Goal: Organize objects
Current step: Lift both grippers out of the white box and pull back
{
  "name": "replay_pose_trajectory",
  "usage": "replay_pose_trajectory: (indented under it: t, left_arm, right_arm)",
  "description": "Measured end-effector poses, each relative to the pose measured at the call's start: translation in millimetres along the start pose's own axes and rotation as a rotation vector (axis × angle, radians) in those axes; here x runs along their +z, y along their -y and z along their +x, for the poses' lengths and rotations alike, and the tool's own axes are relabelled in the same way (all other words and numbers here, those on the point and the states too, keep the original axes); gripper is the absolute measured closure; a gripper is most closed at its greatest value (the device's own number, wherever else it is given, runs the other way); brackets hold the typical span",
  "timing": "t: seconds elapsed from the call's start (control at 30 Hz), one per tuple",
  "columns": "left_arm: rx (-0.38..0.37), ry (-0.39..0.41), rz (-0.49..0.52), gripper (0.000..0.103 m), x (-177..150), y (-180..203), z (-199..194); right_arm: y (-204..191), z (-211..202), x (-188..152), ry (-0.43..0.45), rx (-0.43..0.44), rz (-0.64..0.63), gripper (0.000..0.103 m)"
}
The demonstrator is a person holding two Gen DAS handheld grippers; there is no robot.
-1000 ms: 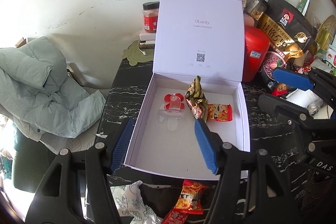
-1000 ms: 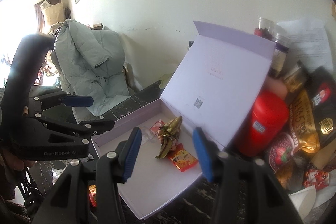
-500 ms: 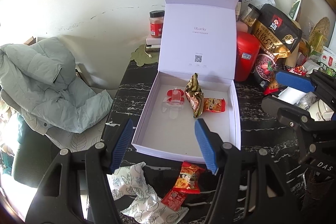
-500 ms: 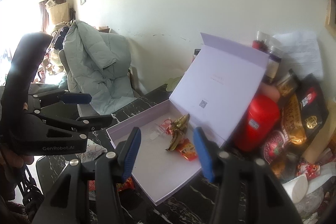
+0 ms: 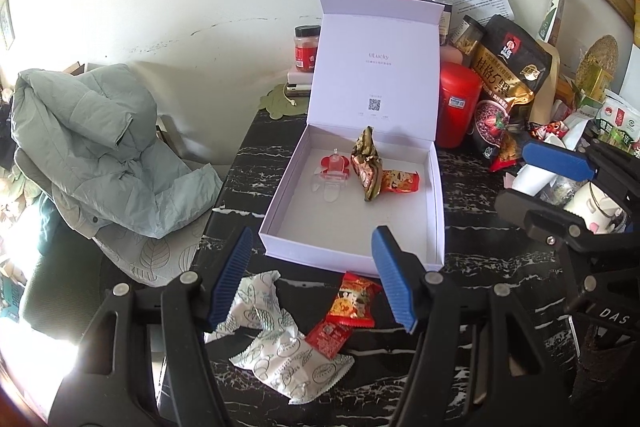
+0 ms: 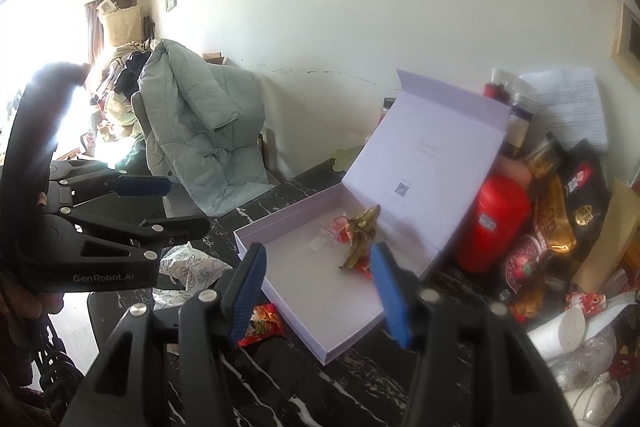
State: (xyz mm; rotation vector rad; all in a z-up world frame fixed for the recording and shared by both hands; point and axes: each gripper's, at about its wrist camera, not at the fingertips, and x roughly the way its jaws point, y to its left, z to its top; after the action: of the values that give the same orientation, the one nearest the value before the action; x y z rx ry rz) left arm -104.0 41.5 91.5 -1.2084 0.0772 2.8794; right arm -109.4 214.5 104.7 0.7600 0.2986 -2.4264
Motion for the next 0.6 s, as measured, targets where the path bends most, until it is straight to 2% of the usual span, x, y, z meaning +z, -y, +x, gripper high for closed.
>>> replay_pose_trajectory:
  t: [0.33,0.6]
  left_arm:
    - [-0.008,-0.023,-0.025,0.041,-33,-1,-6]
    - [-0.026,-0.076,-0.053,0.041,-65,-3,0]
  right_arm:
    - [-18,-7,-24,-0.022,0.021,0.002,0.047]
    - [-29,-1,-48,-0.054,0.051,0.013,0.047]
